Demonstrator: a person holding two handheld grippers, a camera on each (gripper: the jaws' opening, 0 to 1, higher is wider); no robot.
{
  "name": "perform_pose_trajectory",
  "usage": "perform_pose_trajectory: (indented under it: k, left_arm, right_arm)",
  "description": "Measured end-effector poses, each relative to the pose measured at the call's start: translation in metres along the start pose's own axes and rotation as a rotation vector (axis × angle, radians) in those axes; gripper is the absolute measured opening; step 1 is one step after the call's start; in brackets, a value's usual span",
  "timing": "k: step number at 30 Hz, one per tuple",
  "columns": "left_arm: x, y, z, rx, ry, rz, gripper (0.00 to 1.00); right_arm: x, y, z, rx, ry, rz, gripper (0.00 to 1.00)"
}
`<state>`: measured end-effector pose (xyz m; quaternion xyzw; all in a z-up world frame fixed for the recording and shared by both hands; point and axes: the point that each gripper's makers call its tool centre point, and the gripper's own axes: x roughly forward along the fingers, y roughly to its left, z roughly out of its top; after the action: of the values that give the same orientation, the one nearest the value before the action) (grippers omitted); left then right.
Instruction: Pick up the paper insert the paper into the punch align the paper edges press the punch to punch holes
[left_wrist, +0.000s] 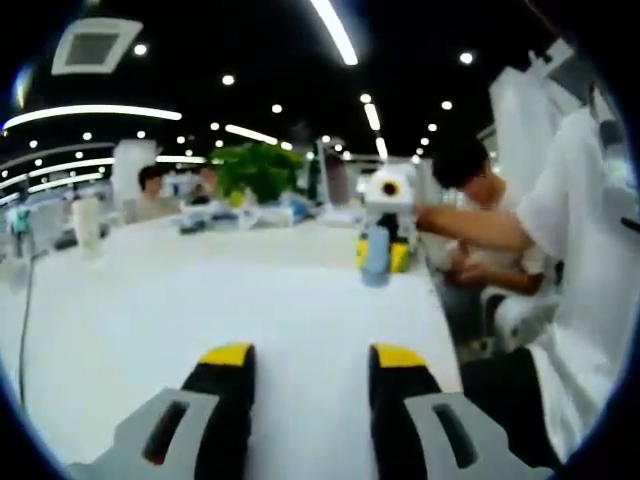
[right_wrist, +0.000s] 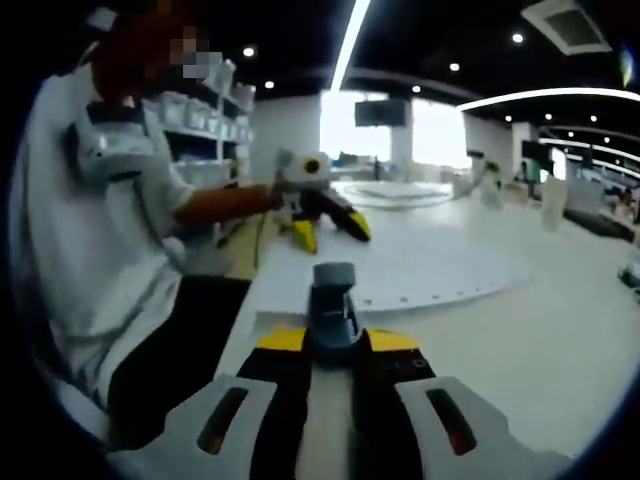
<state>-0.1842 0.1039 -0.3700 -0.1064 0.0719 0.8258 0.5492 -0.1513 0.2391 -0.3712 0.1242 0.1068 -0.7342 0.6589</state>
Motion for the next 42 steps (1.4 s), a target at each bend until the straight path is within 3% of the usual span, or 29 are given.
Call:
perform_pose_trajectory:
  k: [19, 22, 26, 31, 38, 42]
  left_arm:
    - [-0.001, -0.003, 0.000, 0.021, -0.006, -0.013, 0.51]
    - [-0.002, -0.002, 0.003, 0.012, -0.019, -0.009, 0.52]
    - [-0.007, -0.002, 0.014, -0.036, -0.079, -0.026, 0.51]
    - [-0.009, 0.000, 0.020, -0.053, -0.106, -0.021, 0.50]
    - [-0.004, -0.012, 0.016, -0.008, -0.062, -0.039, 0.55]
    - [0.005, -0.021, 0.028, -0.033, -0.080, -0.065, 0.55]
  right_arm:
    - [0.001, 0.000, -0.001, 0.008, 0.001, 0.008, 0.24]
    - [0.000, -0.002, 0.000, 0.009, -0.003, 0.001, 0.26]
    - [-0.003, -0.001, 0.001, 0.019, -0.013, -0.011, 0.27]
    - [-0.014, 0.001, -0.001, 0.063, -0.031, -0.053, 0.29]
    - [-0.027, 0.006, -0.006, 0.083, -0.030, -0.102, 0.30]
    - [-0.033, -0.005, 0.000, 0.096, -0.086, -0.168, 0.30]
